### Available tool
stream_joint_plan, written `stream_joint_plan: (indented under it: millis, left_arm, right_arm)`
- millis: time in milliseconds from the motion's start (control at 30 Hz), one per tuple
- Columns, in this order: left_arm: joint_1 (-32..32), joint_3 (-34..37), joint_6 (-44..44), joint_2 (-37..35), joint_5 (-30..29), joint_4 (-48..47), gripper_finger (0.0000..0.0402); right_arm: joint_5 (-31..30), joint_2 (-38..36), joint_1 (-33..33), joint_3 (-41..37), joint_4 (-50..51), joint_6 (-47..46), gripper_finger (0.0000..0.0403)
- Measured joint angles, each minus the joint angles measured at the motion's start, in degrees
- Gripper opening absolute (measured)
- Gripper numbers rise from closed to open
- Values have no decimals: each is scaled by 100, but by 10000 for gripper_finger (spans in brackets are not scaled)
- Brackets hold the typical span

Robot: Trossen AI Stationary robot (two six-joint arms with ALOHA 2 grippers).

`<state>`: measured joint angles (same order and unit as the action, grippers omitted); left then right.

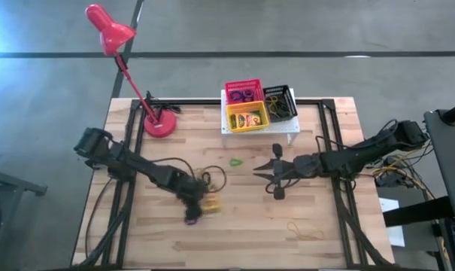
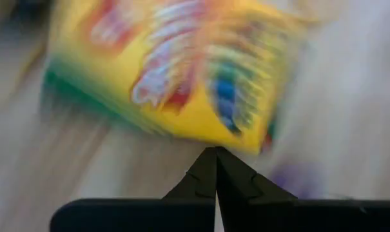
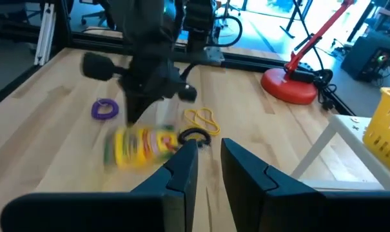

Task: Pick & Place Office Desk Supplies
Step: Put the crayon box into the yellow bin on the shelf

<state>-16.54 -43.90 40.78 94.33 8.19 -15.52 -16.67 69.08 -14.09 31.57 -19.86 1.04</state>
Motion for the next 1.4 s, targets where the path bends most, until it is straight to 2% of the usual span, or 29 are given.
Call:
stream_joint_plan:
  millis: [100,167,300,400,500,633,800,867,1033,1200,1400]
  left_arm:
    - [129,49,-143,86,43,1132,2]
    - [209,25,-258,402,83,2004,2]
    - [479,-255,-612,968,182,2644,2]
    - [660,-622,-960,1210,145,2533,2]
    - [680,-833,-1418,1163,240,2424,2]
    - [691,-954,-1703,947,264,1962,2]
    - [759,-925,-1643,797,167,1241,2]
    - [759,-869,-1640,834,13,1181,2]
    - [767,-607,-1646,865,-30,2018,2]
    - [792,-405,-1548,894,-230,2265,2]
    - [813,-66,-1472,895,-412,2427,2]
  right_arm:
    - [0,-2,-44,-2,20,-77,63]
    - [0,-2,-78,-11,64,-130,62]
    - [4,2,-158,-20,182,-380,59]
    - [13,2,-231,-35,329,-719,59]
    - [163,56,-257,-157,315,-1534,61]
    - [742,338,-253,-374,301,-2278,75]
    - [1467,1074,-251,-382,53,-3032,123]
    - [1680,1453,-253,-274,-1,-3092,145]
    - [2001,2324,-266,240,-11,-3030,174]
    - [2022,2837,-266,609,-19,-2969,166]
    - [2061,2891,-281,678,13,-2759,148]
